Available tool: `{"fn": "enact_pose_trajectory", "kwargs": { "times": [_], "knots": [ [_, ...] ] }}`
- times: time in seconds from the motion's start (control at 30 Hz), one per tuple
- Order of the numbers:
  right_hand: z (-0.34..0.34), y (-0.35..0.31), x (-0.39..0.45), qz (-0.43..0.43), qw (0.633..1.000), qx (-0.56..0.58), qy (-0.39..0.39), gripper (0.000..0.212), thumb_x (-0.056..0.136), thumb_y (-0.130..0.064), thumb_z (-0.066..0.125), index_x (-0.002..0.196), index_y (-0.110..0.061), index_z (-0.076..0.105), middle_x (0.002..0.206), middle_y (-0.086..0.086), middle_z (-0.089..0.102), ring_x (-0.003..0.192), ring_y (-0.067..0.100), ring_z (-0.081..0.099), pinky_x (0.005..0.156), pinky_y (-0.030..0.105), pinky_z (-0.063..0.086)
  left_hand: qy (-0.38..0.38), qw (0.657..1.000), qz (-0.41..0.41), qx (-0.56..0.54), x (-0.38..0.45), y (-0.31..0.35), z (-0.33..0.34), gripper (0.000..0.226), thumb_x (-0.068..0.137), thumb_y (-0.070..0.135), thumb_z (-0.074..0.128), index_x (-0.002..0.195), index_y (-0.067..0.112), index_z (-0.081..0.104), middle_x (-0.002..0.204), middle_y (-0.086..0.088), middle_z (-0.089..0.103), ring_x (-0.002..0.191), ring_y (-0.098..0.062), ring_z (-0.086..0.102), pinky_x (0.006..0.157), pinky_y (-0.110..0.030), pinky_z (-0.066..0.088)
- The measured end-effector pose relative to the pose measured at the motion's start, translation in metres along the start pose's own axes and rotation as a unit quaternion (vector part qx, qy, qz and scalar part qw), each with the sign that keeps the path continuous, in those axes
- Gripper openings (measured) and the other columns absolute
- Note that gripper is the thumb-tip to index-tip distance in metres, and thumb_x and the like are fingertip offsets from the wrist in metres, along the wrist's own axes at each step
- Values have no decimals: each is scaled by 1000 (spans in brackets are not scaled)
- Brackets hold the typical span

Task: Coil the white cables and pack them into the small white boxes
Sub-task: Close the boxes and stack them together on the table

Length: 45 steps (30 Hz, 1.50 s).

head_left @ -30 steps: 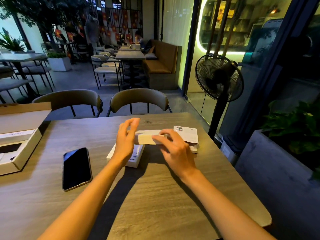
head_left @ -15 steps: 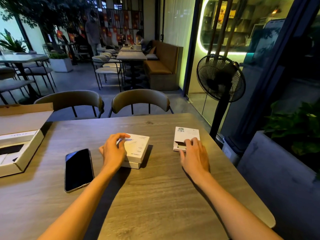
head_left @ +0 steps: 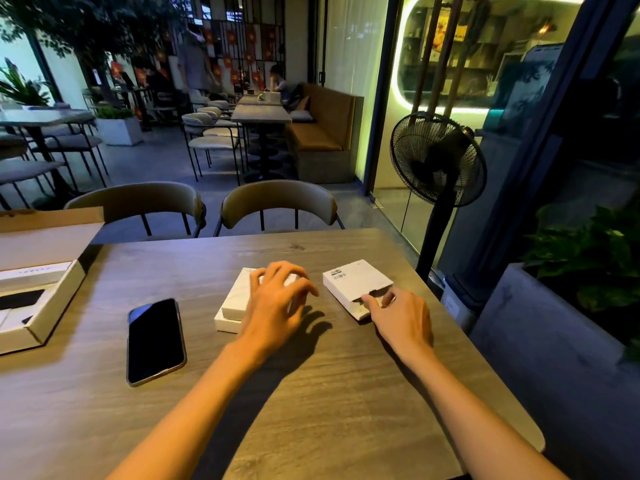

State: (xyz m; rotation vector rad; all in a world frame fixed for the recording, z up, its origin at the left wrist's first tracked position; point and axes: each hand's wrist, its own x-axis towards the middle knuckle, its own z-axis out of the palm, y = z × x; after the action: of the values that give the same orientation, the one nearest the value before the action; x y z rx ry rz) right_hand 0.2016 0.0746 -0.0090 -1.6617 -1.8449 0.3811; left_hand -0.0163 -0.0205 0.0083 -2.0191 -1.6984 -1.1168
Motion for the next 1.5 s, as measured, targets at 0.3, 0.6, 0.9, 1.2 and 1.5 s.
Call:
{"fn": "enact_pose_trajectory", "kwargs": {
  "times": [0.3,0.6,0.9,1.2,1.5],
  "knots": [
    [-23,-16,3,-205,957,136,157,32,98,-12,64,130,-16,59,102,9,75,87,19,74,62,33,64,-5,994,-45,-97,9,13,3,27,93,30,62,119,30,61,129,4,56,121,-12,50,101,-33,39],
    [-17,-39,-7,-349,917,182,62,37,96,-9,67,132,-19,60,112,3,71,102,6,65,84,27,61,-75,965,-128,-217,18,25,4,62,86,31,76,138,34,43,136,6,54,113,7,53,95,-21,52],
    [-16,-31,-9,-24,937,335,-99,27,98,-33,65,124,-33,56,125,-1,66,105,14,68,84,35,62,-24,958,-154,-240,14,23,7,46,83,32,78,118,34,48,118,20,56,104,16,55,78,-10,53],
    [-25,-34,-3,72,851,450,-262,18,101,-24,59,115,-32,68,114,4,72,110,26,65,74,33,55,-9,917,-208,-341,9,22,3,14,98,11,58,107,20,62,115,9,65,110,6,59,76,-7,51],
    [-18,-31,-15,-106,906,375,-163,30,89,-41,73,119,-40,67,113,-9,71,105,8,68,77,23,59,30,937,-196,-289,12,23,6,15,95,6,62,93,21,66,107,6,65,104,-3,63,74,-9,53]
  ]
}}
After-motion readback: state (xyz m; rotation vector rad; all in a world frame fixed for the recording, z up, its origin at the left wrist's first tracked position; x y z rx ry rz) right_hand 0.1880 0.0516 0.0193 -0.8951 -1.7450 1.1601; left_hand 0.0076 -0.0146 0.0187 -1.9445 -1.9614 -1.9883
